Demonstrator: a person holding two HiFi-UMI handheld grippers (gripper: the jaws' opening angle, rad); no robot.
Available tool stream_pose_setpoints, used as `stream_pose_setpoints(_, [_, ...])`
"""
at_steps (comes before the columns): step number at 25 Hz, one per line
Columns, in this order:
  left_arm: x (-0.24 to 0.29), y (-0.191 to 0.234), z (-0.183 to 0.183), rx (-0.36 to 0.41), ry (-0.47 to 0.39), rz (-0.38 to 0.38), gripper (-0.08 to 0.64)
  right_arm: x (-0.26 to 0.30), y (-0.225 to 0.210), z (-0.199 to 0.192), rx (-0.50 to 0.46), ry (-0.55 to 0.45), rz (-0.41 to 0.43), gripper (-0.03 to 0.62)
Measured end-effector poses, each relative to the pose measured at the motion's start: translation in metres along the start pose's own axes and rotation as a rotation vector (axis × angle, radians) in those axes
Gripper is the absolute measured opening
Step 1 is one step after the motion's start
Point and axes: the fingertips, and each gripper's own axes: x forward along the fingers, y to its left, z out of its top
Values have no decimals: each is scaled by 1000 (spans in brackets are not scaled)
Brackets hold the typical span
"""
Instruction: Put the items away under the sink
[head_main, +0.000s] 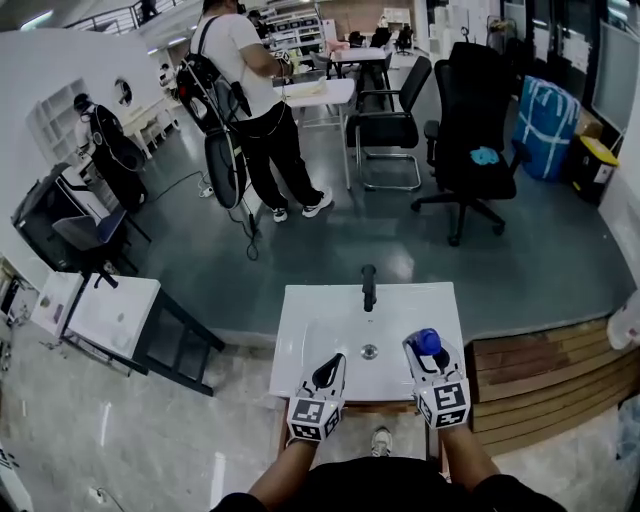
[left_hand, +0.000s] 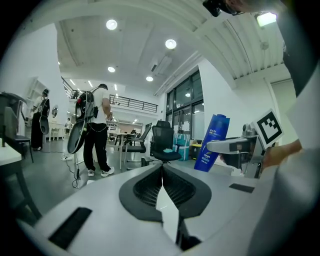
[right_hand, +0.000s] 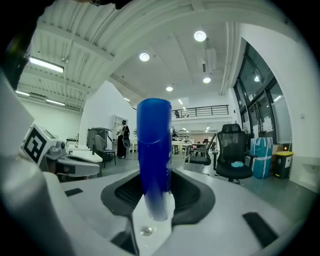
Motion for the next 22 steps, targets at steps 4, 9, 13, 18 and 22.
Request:
stream_pose_setpoints(4, [-38, 8, -10, -3, 12, -15, 21, -14, 34, 7, 9, -16, -33, 164])
stream_pose_setpoints(9, [-102, 26, -18, -8, -2, -30, 21, -36, 97, 12, 30, -37, -24, 164])
stream_pose_setpoints(13, [-148, 38, -26, -10, -9, -39, 21, -62, 140, 14, 39, -49, -32, 164])
stream_pose_setpoints(18, [-197, 37, -41, -17, -5, -62, 21, -98, 184, 7, 36, -44, -45, 164])
stream_pose_setpoints(22, [-225, 29, -53, -25, 4, -78, 21, -126, 211, 0, 45, -44, -54, 164])
